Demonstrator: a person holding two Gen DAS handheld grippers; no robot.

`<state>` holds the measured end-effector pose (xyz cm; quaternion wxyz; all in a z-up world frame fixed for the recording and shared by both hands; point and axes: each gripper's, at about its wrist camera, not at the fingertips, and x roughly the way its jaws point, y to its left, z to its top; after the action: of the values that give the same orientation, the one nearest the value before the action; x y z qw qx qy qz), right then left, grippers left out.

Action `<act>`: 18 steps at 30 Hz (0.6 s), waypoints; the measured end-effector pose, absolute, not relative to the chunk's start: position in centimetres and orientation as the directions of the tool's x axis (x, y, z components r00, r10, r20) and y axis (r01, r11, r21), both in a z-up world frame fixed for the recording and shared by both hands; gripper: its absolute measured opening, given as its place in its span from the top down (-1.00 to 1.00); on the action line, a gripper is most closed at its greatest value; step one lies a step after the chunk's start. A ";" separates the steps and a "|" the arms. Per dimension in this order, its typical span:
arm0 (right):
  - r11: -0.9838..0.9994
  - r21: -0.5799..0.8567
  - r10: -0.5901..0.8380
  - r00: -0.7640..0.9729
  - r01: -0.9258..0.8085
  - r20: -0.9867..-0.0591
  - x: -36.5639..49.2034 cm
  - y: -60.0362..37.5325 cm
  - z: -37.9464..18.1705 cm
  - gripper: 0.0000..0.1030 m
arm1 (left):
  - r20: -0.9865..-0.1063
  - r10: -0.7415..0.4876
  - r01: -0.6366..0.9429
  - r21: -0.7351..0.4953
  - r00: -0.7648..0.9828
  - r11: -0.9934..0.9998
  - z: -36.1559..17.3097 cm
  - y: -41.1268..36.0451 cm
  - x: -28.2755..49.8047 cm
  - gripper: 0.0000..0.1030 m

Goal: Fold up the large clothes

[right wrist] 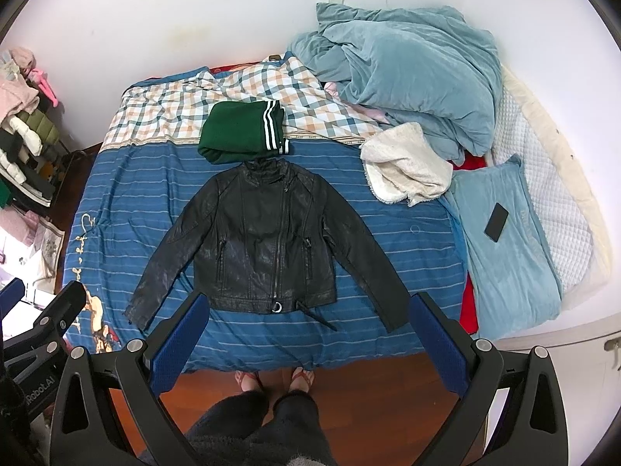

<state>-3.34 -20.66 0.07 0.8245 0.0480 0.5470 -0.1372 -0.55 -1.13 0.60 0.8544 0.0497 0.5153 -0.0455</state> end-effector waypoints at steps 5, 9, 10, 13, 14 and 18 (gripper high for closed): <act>0.958 -0.069 -0.172 0.365 0.279 -0.915 -3.3 -20.7 0.3 -1.00 | -0.885 -0.028 0.130 0.037 0.465 0.991 0.7 -1.4 -0.5 -1.00; 0.958 -0.067 -0.171 0.366 0.280 -0.915 -3.4 -20.6 0.1 -1.00 | -0.885 -0.030 0.130 0.035 0.465 0.991 0.9 -1.7 -0.4 -1.00; 0.957 -0.063 -0.168 0.366 0.282 -0.915 -3.3 -20.7 0.2 -1.00 | -0.884 -0.029 0.130 0.037 0.467 0.991 1.0 -1.7 -0.5 -1.00; 0.958 -0.064 -0.168 0.366 0.281 -0.915 -3.2 -20.7 0.6 -1.00 | -0.883 -0.029 0.128 0.036 0.469 0.991 1.6 -2.1 -0.2 -1.00; 0.958 -0.065 -0.169 0.366 0.279 -0.915 -3.2 -20.7 0.6 -1.00 | -0.882 -0.030 0.129 0.035 0.471 0.991 1.7 -2.1 -0.3 -1.00; 0.958 -0.066 -0.169 0.368 0.278 -0.914 -3.4 -20.7 0.4 -1.00 | -0.881 -0.033 0.128 0.032 0.472 0.991 1.8 -2.2 -0.3 -1.00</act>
<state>-3.37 -20.70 0.40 0.8255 0.0497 0.5456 -0.1353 -0.31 -2.19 1.77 0.8566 0.0466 0.5118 -0.0469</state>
